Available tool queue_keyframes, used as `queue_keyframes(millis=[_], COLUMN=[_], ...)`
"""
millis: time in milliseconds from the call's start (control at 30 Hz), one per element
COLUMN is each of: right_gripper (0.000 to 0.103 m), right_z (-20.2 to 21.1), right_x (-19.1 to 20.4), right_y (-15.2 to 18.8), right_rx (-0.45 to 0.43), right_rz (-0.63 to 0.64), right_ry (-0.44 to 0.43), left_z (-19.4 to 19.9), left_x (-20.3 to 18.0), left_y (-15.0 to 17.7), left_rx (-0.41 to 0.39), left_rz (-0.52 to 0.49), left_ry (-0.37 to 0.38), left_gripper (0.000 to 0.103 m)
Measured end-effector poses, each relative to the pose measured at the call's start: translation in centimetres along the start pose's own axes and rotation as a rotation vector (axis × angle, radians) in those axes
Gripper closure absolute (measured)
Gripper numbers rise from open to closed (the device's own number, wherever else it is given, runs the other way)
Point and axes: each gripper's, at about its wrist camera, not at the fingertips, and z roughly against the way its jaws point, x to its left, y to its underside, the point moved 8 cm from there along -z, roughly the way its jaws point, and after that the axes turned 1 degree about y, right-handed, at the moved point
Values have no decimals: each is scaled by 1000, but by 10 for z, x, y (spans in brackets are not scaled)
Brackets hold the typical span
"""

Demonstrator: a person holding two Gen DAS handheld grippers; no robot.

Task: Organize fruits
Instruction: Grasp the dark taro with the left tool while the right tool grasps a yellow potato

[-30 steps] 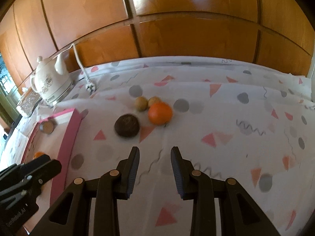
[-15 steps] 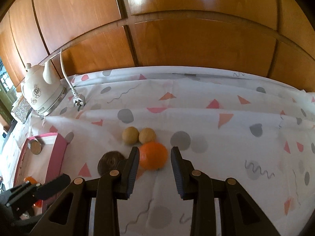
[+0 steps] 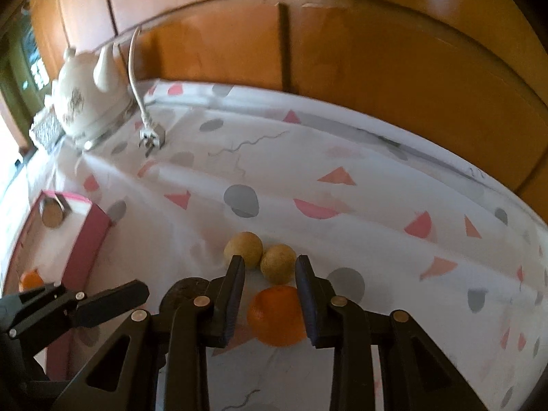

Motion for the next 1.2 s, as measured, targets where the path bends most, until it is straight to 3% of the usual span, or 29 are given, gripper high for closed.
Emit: queue_keyframes(millis=[133,233,267,300,433,600,767,1000,1200], right_gripper=[72,71,69,66,65,85,85,77,75], right_z=[-7,-7,-8,-10,-10,-8,8,12,-7], right_x=[3,1,-1,-2,-6,-6,-4,-14,-5], right_y=[-4,-5,-4,-4,-1,9,26,16,2], right_rx=[33,45,55,64,80,97,100,53,59], right_rz=[33,36,22,9,-21,-18,-15,-44,3], right_ry=[-29,-50,-76,-97,-156,-157,-181,-124,-86], left_z=[-7,-13,-15,-17,-13,-1,8,2,-8], left_x=[1,-1,-2,-5,-9,-11,-12,-10,-4], left_y=[-4,-6,-5,-3,1,10,24,19,11], left_rx=[-5,11,22,33,36,37,50,51,56], left_rz=[16,38,43,53,44,54,50,56,83], left_ry=[11,43,58,94,112,127,136,110,105], left_gripper=[57,57,59,68,69,75,75,71,59])
